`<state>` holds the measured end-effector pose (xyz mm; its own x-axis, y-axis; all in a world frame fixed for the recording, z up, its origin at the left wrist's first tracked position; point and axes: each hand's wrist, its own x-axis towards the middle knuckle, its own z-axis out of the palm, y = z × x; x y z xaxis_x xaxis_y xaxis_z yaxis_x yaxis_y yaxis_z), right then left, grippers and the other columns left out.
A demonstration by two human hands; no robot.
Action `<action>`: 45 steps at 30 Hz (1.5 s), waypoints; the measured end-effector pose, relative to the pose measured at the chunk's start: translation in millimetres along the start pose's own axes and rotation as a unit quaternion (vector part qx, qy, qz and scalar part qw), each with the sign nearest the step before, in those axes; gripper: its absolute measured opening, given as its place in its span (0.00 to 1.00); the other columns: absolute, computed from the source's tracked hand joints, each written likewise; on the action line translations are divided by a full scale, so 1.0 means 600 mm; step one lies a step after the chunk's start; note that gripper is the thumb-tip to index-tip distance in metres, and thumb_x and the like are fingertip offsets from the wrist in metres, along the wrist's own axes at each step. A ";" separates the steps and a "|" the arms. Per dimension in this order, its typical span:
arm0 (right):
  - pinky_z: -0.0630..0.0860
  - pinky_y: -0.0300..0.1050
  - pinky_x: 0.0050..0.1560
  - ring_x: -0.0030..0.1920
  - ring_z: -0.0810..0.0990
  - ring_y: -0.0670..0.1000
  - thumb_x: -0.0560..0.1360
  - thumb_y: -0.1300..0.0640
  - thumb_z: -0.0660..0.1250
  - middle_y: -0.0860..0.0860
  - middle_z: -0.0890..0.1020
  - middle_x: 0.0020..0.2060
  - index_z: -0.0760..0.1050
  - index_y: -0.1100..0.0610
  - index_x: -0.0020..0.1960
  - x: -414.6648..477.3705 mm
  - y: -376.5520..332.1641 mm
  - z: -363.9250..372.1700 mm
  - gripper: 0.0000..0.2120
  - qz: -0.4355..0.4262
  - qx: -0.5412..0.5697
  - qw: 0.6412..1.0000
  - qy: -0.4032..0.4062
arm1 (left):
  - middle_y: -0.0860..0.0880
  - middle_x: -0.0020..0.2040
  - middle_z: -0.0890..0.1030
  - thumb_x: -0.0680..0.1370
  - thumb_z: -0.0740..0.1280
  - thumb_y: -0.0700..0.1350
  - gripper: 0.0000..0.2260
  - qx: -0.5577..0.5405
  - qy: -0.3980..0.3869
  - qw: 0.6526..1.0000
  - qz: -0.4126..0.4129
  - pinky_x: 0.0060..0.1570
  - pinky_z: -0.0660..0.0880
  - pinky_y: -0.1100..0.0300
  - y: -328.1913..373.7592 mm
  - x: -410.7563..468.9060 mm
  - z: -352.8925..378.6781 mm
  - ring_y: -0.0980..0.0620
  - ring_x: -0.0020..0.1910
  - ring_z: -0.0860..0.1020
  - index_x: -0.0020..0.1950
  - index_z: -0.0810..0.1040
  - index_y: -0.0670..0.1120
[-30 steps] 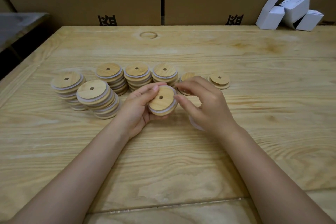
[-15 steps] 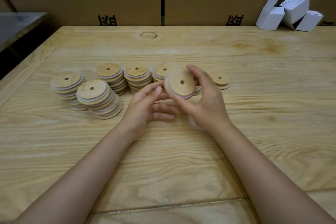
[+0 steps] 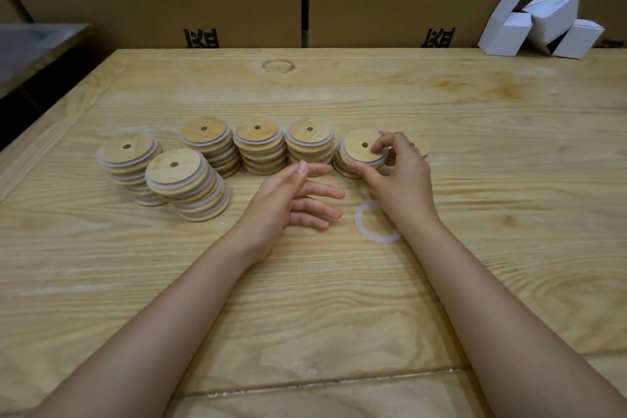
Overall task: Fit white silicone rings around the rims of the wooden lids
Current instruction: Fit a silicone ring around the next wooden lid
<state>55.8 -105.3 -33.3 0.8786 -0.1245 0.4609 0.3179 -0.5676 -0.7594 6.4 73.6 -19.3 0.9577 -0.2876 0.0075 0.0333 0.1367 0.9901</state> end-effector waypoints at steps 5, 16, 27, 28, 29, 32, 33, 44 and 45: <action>0.58 0.26 0.61 0.67 0.69 0.49 0.73 0.55 0.70 0.52 0.75 0.61 0.76 0.58 0.58 0.002 0.005 0.003 0.15 -0.033 -0.049 0.998 -0.033 | 0.37 0.49 0.82 0.75 0.54 0.54 0.21 0.008 -0.006 1.000 -0.007 0.41 0.79 0.53 0.000 0.000 0.000 0.41 0.43 0.82 0.58 0.74 0.42; 0.59 0.42 0.69 0.71 0.63 0.54 0.76 0.62 0.64 0.60 0.67 0.69 0.68 0.64 0.65 0.001 0.000 0.004 0.18 -0.036 -0.079 0.995 -0.046 | 0.39 0.44 0.83 0.82 0.49 0.47 0.18 0.003 -0.010 1.000 -0.014 0.41 0.79 0.54 -0.001 0.001 -0.001 0.42 0.43 0.82 0.58 0.75 0.42; 0.66 0.39 0.59 0.57 0.72 0.52 0.73 0.60 0.68 0.58 0.74 0.55 0.75 0.63 0.55 0.001 -0.004 -0.010 0.12 -0.079 -0.102 0.991 0.041 | 0.39 0.44 0.83 0.80 0.52 0.48 0.16 -0.005 -0.019 1.000 -0.009 0.40 0.79 0.55 -0.003 0.002 -0.002 0.42 0.43 0.82 0.57 0.75 0.43; 0.65 0.44 0.62 0.60 0.71 0.55 0.74 0.57 0.68 0.58 0.74 0.58 0.74 0.63 0.58 0.003 0.000 -0.015 0.15 -0.064 -0.132 0.988 0.054 | 0.39 0.44 0.83 0.80 0.51 0.47 0.16 -0.005 -0.019 1.000 -0.009 0.40 0.79 0.55 -0.003 0.002 -0.003 0.43 0.43 0.82 0.57 0.76 0.43; 0.63 0.48 0.65 0.64 0.69 0.57 0.75 0.55 0.67 0.58 0.72 0.62 0.73 0.62 0.61 0.006 0.006 -0.021 0.18 -0.043 -0.172 0.983 0.053 | 0.40 0.44 0.83 0.81 0.51 0.46 0.16 -0.004 -0.019 1.000 -0.009 0.40 0.79 0.55 -0.003 0.003 -0.003 0.43 0.43 0.82 0.56 0.76 0.43; 0.55 0.53 0.71 0.72 0.58 0.58 0.76 0.48 0.63 0.56 0.65 0.70 0.67 0.59 0.68 0.011 0.031 -0.039 0.24 0.046 -0.293 0.955 -0.015 | 0.40 0.44 0.83 0.82 0.50 0.45 0.15 -0.003 -0.017 1.000 -0.009 0.40 0.79 0.55 -0.004 0.003 -0.003 0.43 0.42 0.82 0.57 0.75 0.43; 0.54 0.54 0.71 0.72 0.57 0.58 0.77 0.48 0.61 0.56 0.65 0.70 0.66 0.59 0.69 0.012 0.036 -0.042 0.25 0.068 -0.312 0.947 -0.036 | 0.39 0.44 0.83 0.82 0.50 0.45 0.15 -0.004 -0.017 1.000 -0.009 0.40 0.79 0.56 -0.004 0.003 -0.003 0.43 0.42 0.82 0.57 0.75 0.43; 0.63 0.53 0.66 0.70 0.64 0.55 0.76 0.53 0.63 0.55 0.67 0.70 0.73 0.60 0.55 0.015 0.035 -0.045 0.12 0.047 -0.276 0.960 -0.008 | 0.40 0.43 0.83 0.81 0.54 0.45 0.13 0.002 -0.003 1.000 -0.007 0.38 0.80 0.58 -0.007 0.003 -0.001 0.45 0.41 0.82 0.55 0.76 0.42; 0.63 0.53 0.66 0.69 0.66 0.56 0.76 0.53 0.62 0.55 0.70 0.68 0.72 0.59 0.59 0.014 0.035 -0.044 0.14 0.041 -0.286 0.957 -0.023 | 0.40 0.43 0.83 0.81 0.54 0.45 0.13 0.004 -0.003 1.000 -0.007 0.38 0.80 0.58 -0.007 0.002 -0.001 0.45 0.41 0.82 0.55 0.76 0.42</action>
<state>60.7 -139.9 -33.1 0.9114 -0.1590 0.3795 0.0122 -0.9115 -0.4112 7.8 73.0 -23.6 0.9556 -0.2945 -0.0055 0.0444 0.1257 0.9911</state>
